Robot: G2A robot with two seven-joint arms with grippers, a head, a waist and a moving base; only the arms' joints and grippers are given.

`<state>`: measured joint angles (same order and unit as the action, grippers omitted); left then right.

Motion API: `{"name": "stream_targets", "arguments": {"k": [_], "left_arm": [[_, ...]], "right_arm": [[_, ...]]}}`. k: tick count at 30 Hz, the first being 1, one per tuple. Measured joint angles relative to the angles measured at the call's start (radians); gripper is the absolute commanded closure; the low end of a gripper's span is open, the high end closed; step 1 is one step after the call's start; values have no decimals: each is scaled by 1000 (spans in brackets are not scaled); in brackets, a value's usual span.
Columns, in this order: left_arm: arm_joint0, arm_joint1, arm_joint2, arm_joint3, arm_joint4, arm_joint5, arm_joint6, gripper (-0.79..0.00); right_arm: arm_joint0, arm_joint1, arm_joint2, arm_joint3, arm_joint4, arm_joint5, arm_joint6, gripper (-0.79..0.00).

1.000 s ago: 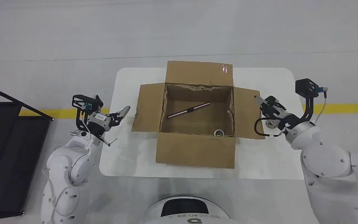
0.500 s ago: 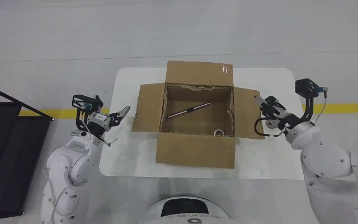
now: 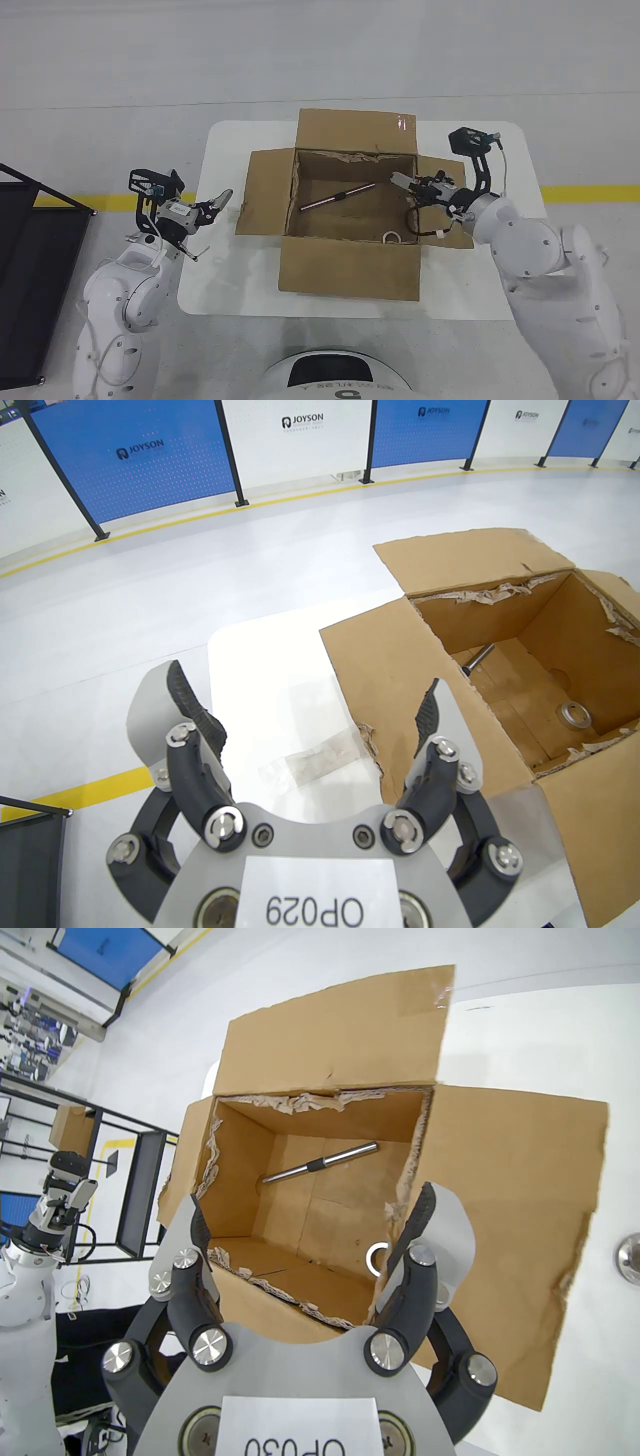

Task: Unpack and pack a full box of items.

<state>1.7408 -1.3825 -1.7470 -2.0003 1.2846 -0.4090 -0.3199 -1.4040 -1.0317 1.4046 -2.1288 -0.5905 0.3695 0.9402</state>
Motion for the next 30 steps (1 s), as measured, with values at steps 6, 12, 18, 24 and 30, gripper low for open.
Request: {"name": "stream_targets", "arguments": {"k": [6,12,18,24,30], "left_arm": [[0,0,0,0,0,0,0,-785],[0,0,0,0,0,0,0,-785],[0,0,0,0,0,0,0,-785],[0,0,0,0,0,0,0,-785],[0,0,0,0,0,0,0,-785]], "right_arm": [[220,-34,-279,159,-201,132,26,-785],[387,-98,-519,382,-292,280,-17,-785],[464,-160,-645,553,-285,376,-117,-785],[494,-221,-732,679,-273,486,-206,-770],[518,-282,-790,809,-238,544,-288,-714]]}}
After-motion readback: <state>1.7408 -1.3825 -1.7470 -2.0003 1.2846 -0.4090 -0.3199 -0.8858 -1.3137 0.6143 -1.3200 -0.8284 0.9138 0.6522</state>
